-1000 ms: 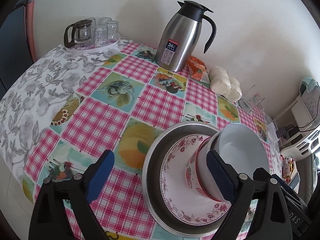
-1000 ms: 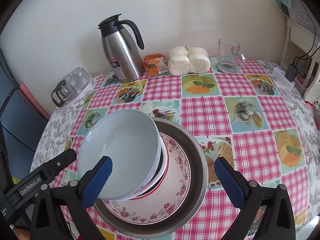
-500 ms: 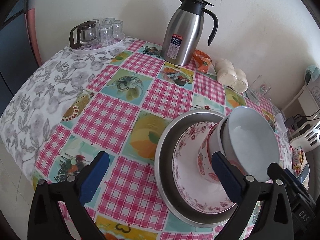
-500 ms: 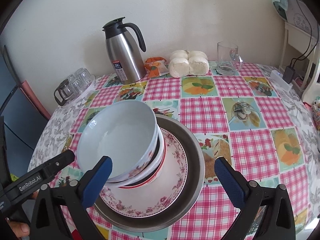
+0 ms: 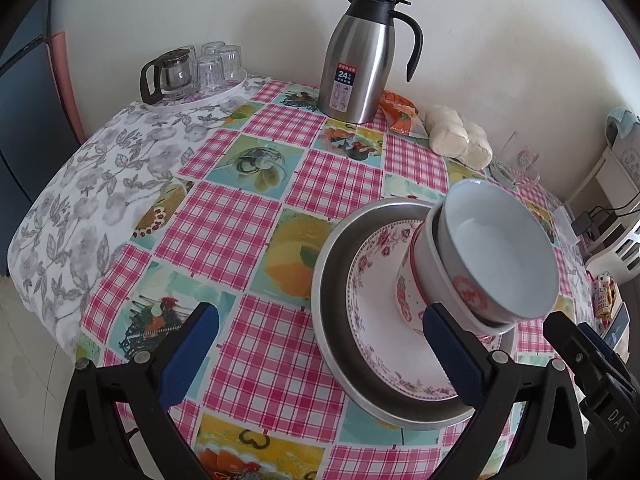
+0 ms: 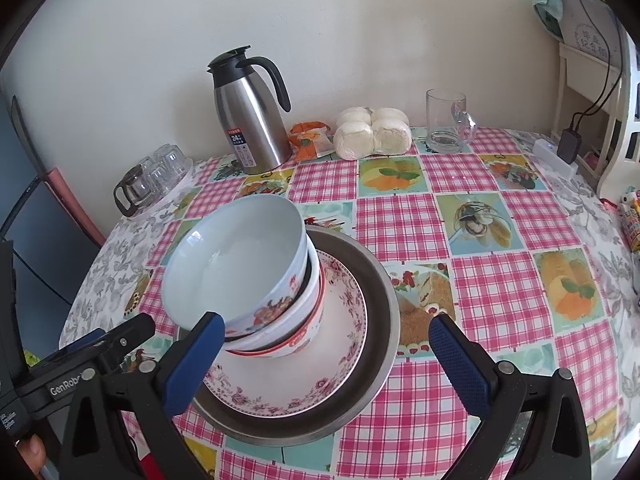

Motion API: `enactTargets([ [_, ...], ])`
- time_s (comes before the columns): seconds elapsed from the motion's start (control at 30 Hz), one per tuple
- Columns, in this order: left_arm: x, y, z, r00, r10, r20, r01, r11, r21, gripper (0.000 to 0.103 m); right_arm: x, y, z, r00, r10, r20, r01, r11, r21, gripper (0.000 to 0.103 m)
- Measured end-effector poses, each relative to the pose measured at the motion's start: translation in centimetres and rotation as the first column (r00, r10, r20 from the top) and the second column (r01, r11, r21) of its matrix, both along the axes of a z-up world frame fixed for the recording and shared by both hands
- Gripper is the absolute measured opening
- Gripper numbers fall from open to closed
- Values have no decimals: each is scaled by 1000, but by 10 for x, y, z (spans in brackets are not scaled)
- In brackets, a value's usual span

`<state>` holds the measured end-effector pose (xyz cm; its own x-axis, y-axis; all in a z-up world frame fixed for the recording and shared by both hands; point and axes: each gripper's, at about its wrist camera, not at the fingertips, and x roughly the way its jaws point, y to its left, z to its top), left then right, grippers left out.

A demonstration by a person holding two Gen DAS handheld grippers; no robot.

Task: Organize plates and bowls

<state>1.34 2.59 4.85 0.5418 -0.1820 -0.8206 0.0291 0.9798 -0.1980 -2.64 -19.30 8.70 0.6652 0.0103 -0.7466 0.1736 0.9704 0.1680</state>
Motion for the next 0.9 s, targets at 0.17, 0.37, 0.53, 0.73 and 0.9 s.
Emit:
enactTargets([
  [0.17, -7, 0, -3, 1000, -2, -2, 2, 1000, 13, 102, -6, 3, -4, 1000, 14, -19, -14, 1000, -15, 103],
  [0.37, -15, -2, -8, 1000, -11, -14, 12, 999, 37, 102, -9, 3, -13, 998, 15, -63, -16, 1000, -21, 103],
  [0.53, -19, -1, -12, 1000, -5, -30, 7, 999, 53, 102, -10, 5, -21, 995, 27, -101, -31, 999, -36, 103],
  [0.73, -24, -2, -14, 999, 15, -32, -11, 994, 112, 102, -14, 7, -23, 994, 27, -107, -32, 999, -43, 103],
  [0.9, -27, -4, -19, 998, 1, -61, 6, 993, 119, 102, -18, 6, -23, 994, 20, -110, -25, 999, -44, 103],
])
